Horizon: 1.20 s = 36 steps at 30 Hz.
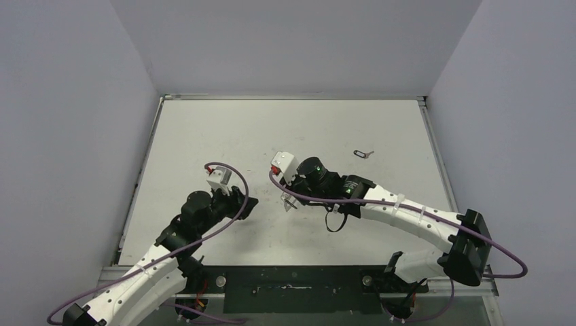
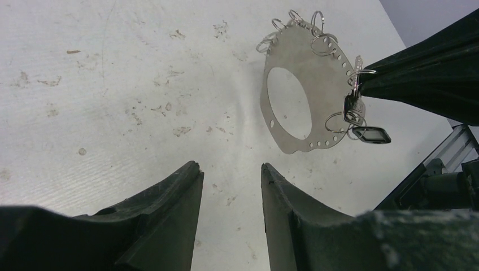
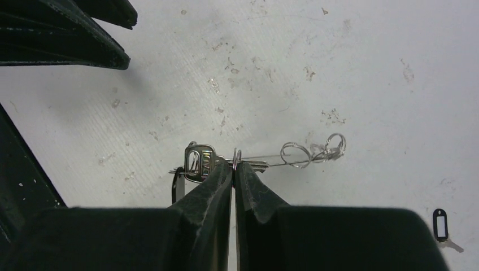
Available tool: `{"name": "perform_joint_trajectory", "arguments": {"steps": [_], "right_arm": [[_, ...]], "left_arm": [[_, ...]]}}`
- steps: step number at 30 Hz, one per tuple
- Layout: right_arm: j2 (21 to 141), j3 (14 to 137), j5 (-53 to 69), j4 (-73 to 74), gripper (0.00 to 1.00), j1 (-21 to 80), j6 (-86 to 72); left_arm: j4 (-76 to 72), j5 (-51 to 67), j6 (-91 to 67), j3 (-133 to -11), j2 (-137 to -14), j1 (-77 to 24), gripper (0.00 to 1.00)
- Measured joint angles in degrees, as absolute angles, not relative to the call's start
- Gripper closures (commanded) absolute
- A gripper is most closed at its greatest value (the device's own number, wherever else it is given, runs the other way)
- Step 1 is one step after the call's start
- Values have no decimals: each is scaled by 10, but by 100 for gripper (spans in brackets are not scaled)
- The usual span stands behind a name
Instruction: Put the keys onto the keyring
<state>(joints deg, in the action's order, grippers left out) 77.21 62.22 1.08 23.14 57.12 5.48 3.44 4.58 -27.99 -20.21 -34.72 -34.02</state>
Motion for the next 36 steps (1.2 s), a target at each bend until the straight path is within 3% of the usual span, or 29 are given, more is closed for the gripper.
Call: {"name": "perform_joint_trajectory", "arguments": {"steps": [17,24,36], "right_arm": [[824,449,145,115,100,569,-61],[823,384,221,20,100,502,-136],[804,360,329,-82,100,469,-185]], "left_arm": [[-2,59,-310,-139,-323,-340,60],[-43,93,-324,-117,-349,-340,61],[-204,183,-306,-64,-417,-364,60]]}}
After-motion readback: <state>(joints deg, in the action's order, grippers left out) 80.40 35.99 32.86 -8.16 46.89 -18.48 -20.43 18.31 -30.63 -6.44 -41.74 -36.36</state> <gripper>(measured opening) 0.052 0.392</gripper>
